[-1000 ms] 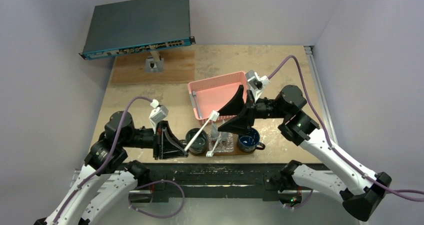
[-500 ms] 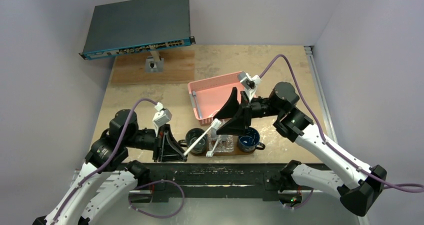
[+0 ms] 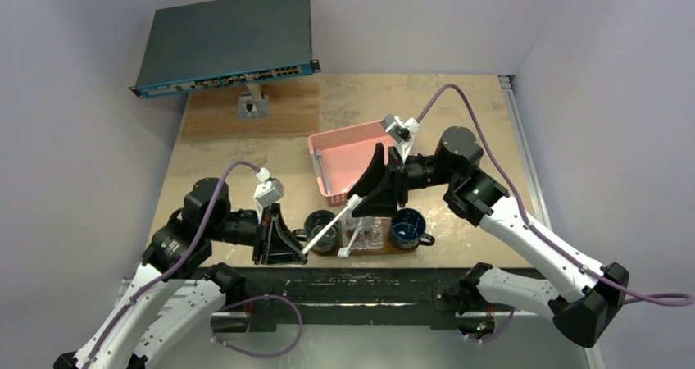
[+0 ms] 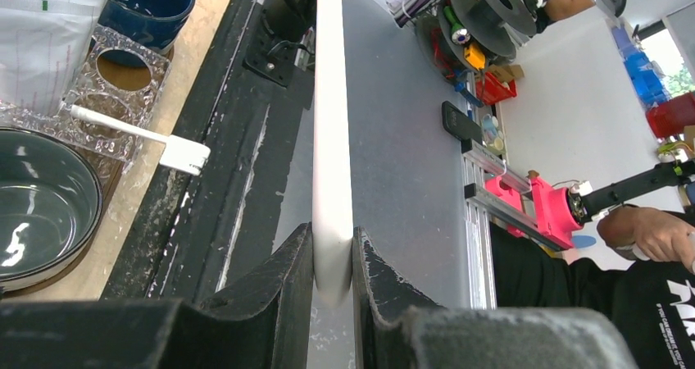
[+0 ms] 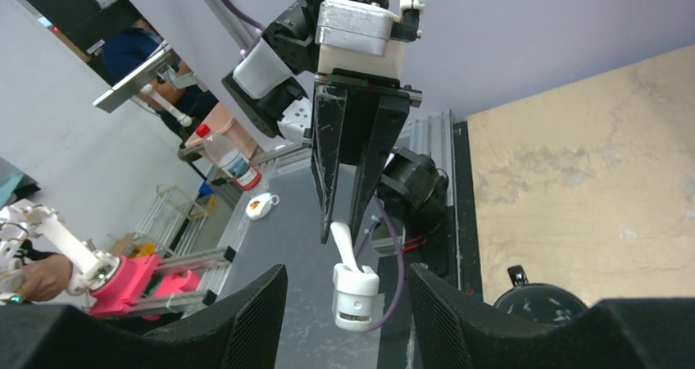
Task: Prepare toiletry sets of a toothbrush and toothpaste on the tray
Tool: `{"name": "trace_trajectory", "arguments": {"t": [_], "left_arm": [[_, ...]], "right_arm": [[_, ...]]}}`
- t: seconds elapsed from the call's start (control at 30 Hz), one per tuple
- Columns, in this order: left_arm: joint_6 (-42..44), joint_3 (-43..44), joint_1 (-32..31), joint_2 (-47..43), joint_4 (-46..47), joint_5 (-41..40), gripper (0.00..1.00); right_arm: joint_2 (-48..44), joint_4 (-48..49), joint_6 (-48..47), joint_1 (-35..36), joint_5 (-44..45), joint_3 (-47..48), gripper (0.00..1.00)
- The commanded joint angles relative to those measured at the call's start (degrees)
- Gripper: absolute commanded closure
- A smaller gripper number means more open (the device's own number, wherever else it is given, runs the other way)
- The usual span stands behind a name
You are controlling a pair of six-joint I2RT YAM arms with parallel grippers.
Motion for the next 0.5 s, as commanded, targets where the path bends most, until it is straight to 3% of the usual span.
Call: {"name": "trace_trajectory", "arguments": {"t": [0.0,0.3,0.47], "left_arm": [[1.61,2.19,0.19,-0.14,0.10,-0.41,1.00],[1.80,2.20,0.20,0.24,-0.11,-0.38,1.00],[1.82,2.17,0.19,0.58,-0.26,-0.43,1.00]], "right_arm": [[0.41,-2.92,-2.34,-0.26,-1.07,2.53,0.44],[0.22,-3.56,-2.75,-0.19,-1.66,2.19,0.60],[-0.16,-3.21,-2.58,-0.17,-1.70,2.05,0.60]]}}
